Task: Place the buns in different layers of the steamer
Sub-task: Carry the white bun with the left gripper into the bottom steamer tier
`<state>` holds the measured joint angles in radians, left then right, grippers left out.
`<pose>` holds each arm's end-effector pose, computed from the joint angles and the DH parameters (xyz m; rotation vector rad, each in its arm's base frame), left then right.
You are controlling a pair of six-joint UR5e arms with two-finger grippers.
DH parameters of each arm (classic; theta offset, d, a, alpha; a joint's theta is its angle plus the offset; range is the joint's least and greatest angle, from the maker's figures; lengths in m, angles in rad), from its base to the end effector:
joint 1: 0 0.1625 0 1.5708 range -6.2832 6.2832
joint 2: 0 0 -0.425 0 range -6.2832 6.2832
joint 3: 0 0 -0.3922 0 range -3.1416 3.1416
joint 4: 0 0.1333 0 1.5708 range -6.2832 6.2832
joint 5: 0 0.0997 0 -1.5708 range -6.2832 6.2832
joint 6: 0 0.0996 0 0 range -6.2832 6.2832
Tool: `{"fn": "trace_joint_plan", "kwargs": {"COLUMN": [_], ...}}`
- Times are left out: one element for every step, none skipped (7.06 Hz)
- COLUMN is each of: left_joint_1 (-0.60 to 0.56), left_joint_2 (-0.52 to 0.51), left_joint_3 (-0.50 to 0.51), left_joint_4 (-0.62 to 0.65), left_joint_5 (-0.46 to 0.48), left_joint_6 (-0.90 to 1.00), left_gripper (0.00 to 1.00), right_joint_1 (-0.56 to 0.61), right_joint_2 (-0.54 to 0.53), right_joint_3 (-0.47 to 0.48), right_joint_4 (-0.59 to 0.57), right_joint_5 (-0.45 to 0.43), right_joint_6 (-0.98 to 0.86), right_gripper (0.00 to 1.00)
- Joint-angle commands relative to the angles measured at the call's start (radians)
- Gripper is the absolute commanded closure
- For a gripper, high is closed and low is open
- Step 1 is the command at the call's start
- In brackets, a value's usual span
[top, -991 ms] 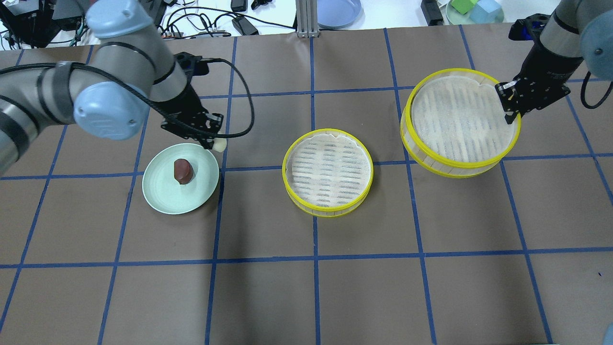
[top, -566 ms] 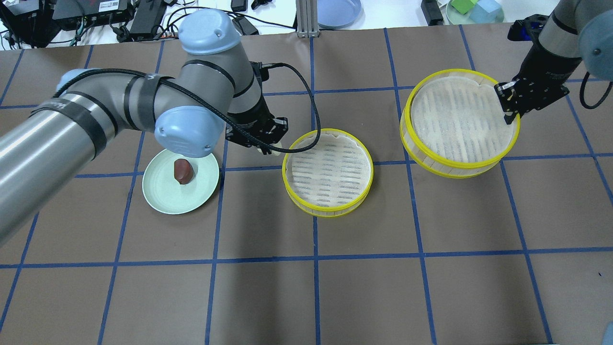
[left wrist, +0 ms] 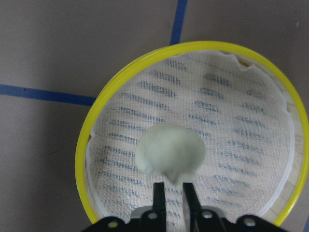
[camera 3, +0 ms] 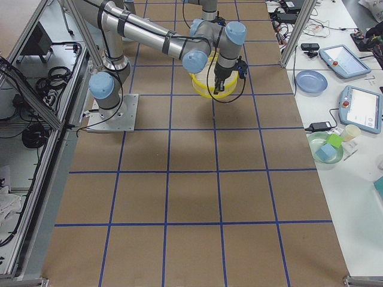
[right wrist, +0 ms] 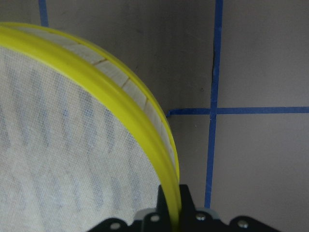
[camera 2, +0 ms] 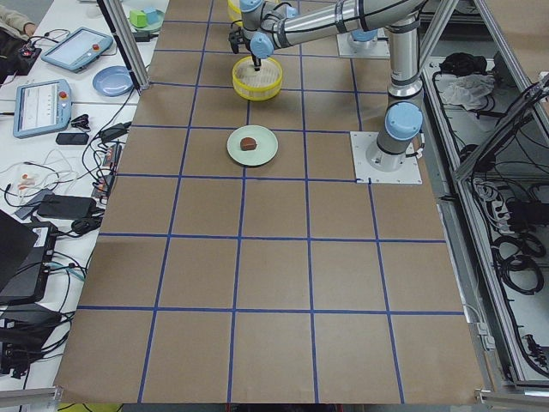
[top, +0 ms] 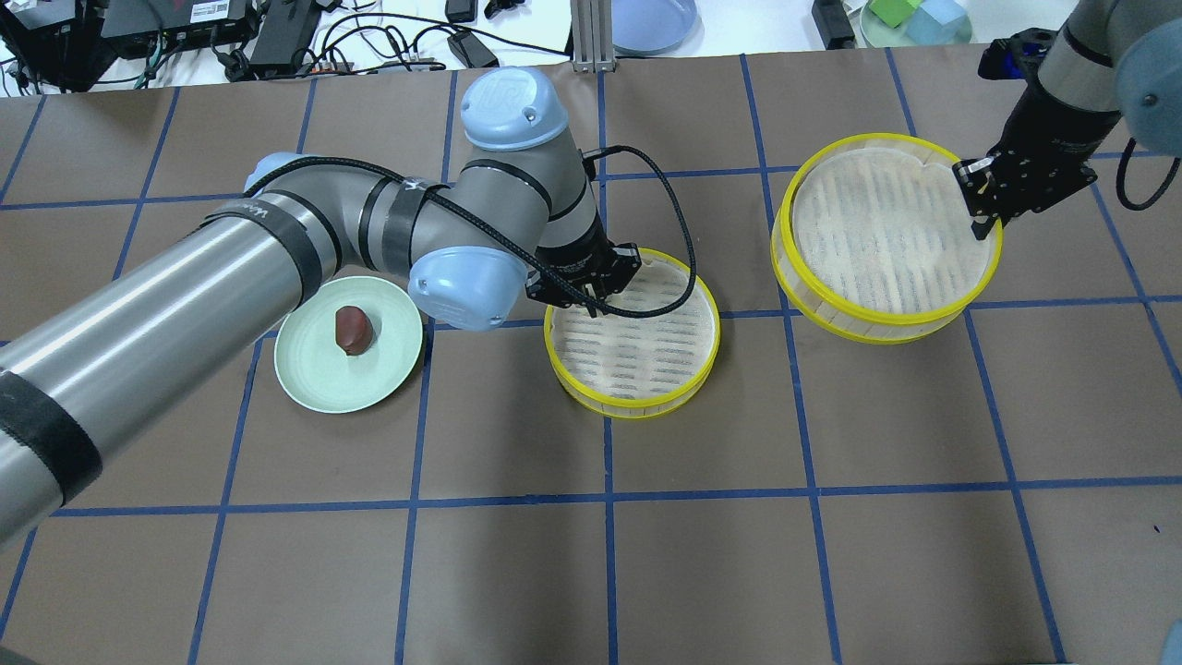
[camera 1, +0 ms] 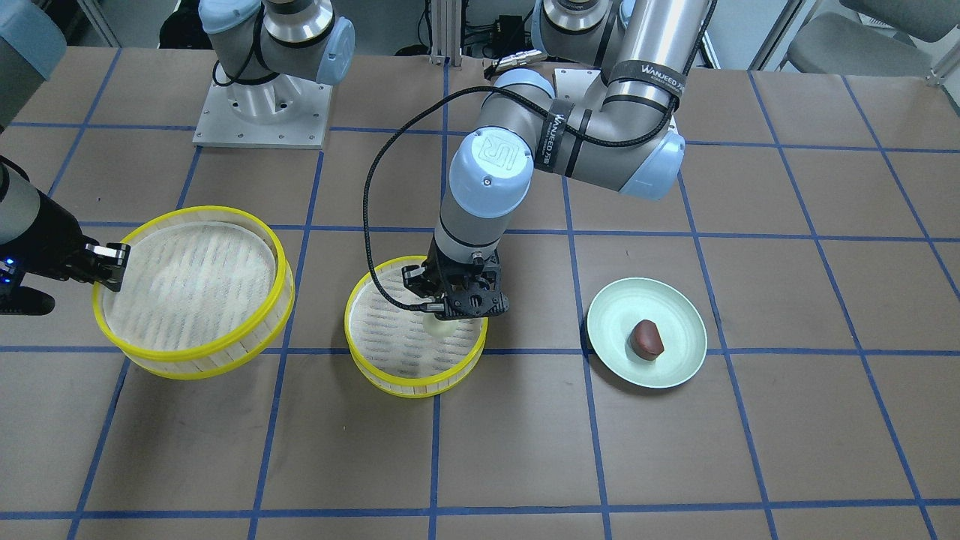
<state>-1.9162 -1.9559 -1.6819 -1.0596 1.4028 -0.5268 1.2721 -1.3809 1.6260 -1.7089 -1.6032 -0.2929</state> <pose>-0.3462 -0.5192 0.2730 0.2682 -2.9697 -0.0858 -0.0373 -0.5632 0.3751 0.0064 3.1365 0.1755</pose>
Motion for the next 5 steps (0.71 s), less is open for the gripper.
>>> {"fn": "trace_joint_plan", "kwargs": {"left_joint_1": [-0.006,-0.006,0.005,0.047,0.133], "left_joint_2": [-0.008,-0.003,0.023,0.044,0.069], "left_joint_3": [0.001,0.004,0.007,0.016,0.016], "left_joint_4": [-0.011,-0.008,0.001,-0.008,-0.022], "left_joint_5": [-0.005,-0.014,0.005,0.086,0.114], "left_joint_6": [-0.002,-0.001,0.087,0.260,0.356], "left_gripper": [0.00,0.00,0.00,0.00,0.00], "right_joint_1": [0.004,0.012,0.033,0.080,0.137], "right_joint_2": [0.000,-0.001,0.000,0.000,0.002], "right_joint_3": [0.000,0.002,0.002,0.002,0.002], "right_joint_4": [0.000,0.002,0.002,0.002,0.002], "right_joint_5": [-0.001,0.002,0.008,0.005,0.008], "right_joint_6": [0.000,0.001,0.006,0.017,0.052], "right_gripper": [1.00,1.00,1.00,1.00,1.00]}}
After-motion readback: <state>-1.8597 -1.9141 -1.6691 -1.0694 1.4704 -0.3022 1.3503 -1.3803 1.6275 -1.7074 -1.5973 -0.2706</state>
